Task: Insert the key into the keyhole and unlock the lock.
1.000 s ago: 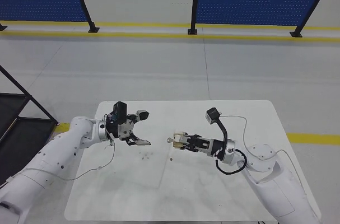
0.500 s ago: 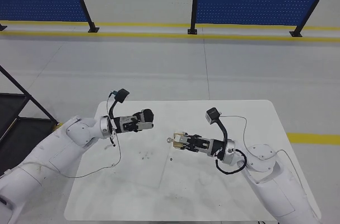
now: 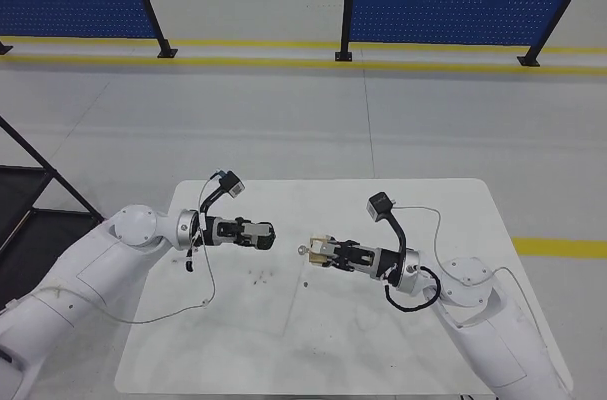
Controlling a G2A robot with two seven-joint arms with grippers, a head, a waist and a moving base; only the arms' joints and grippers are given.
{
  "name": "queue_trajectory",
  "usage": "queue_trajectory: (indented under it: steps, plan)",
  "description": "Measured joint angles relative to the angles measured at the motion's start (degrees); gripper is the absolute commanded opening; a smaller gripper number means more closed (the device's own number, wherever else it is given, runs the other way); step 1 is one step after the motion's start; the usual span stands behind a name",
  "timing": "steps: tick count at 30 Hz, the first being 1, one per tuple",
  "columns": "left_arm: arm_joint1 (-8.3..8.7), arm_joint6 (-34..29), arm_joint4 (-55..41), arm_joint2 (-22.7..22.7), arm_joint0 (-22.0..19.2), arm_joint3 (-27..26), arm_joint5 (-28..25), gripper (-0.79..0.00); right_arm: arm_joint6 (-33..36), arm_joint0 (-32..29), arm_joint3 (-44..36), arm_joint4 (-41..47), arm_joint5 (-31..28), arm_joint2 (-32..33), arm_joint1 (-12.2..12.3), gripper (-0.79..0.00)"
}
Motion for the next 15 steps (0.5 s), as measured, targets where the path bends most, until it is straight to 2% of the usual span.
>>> queue_trajectory:
  steps: [5,7,10,15]
  plan:
    - [-0.18,0.7,-0.1,0.0,0.7,-0.6,-0.6,0.000,0.0,0.0,0.0,0.0,0.0,0.0,0.0,-0.785]
    - [-0.68,1.2,-1.4,0.1,2.4,-1.1,-3.9,0.000,0.0,0.0,0.0,0.0,0.0,0.0,0.0,-0.785]
    - [-1.58,-2.2,-7.0,0.2,4.4,-1.7,-9.6,0.000,0.0,0.0,0.0,0.0,0.0,0.0,0.0,-0.785]
    - [-2.56,-0.8,-6.8,-0.5,6.2,-3.5,-10.8,0.000,0.0,0.0,0.0,0.0,0.0,0.0,0.0,-0.785]
